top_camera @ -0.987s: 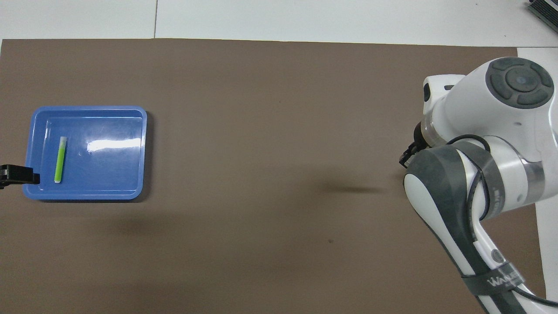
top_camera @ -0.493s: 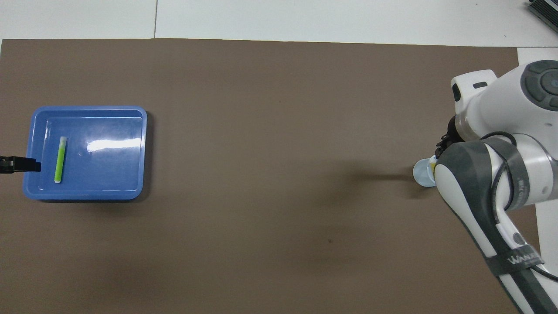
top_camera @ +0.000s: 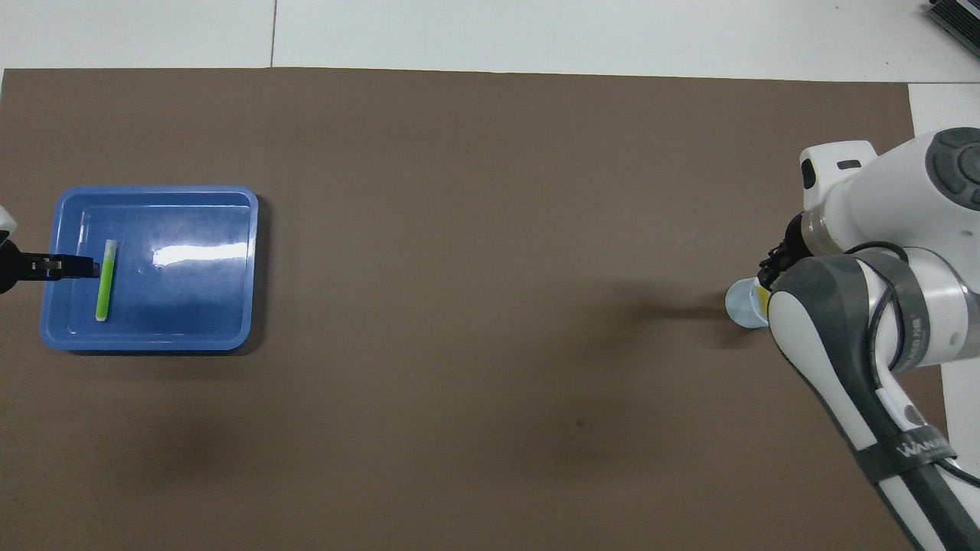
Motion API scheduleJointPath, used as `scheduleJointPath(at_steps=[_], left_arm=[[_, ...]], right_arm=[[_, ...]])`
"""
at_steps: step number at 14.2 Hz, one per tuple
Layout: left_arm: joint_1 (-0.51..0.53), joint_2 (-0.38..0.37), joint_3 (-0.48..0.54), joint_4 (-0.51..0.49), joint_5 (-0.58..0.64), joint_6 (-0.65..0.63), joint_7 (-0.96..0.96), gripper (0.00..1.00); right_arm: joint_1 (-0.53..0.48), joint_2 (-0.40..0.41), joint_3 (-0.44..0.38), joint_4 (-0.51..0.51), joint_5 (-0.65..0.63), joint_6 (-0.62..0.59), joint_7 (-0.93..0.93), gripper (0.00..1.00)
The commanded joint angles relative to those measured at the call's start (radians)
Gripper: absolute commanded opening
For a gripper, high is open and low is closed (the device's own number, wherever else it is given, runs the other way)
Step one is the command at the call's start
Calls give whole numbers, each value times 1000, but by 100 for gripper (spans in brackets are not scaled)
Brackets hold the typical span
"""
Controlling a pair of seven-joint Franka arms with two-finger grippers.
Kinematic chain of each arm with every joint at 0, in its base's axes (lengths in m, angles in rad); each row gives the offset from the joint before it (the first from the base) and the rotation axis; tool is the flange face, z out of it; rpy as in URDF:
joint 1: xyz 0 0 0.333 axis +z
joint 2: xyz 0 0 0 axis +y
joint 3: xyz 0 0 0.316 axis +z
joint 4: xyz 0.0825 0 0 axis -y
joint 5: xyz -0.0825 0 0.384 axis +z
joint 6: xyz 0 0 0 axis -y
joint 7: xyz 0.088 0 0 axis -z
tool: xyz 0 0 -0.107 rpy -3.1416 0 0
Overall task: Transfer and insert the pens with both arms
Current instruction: 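Lower the left gripper onto the green pen while the right gripper returns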
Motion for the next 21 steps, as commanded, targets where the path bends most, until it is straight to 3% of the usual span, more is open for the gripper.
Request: scheduleJointPath(at_steps=[1,4,8,9,13,16,21], left_arm=[[10,50,-5,-1,31,75,19,78],[10,113,-5,5,34,153,25,77],[13,181,-4,10,48,225,50,75],[13,187,-4,11,49,228,50,75],[14,199,-4,18,98,228,51,74],[28,213,-4,21,100,239,53,71],[33,236,-5,10,100,276,50,69]], right_arm=[[-49,-49,14,-84,48,62,19,0],[-61,-61,12,-124,108,117,8,0],[-57,-63,12,-123,108,100,5,85],[-54,-63,12,-120,108,87,7,100],[-43,-64,20,-91,109,48,29,100],[3,-66,32,-66,117,16,161,100],[35,-64,32,-54,278,4,295,100]])
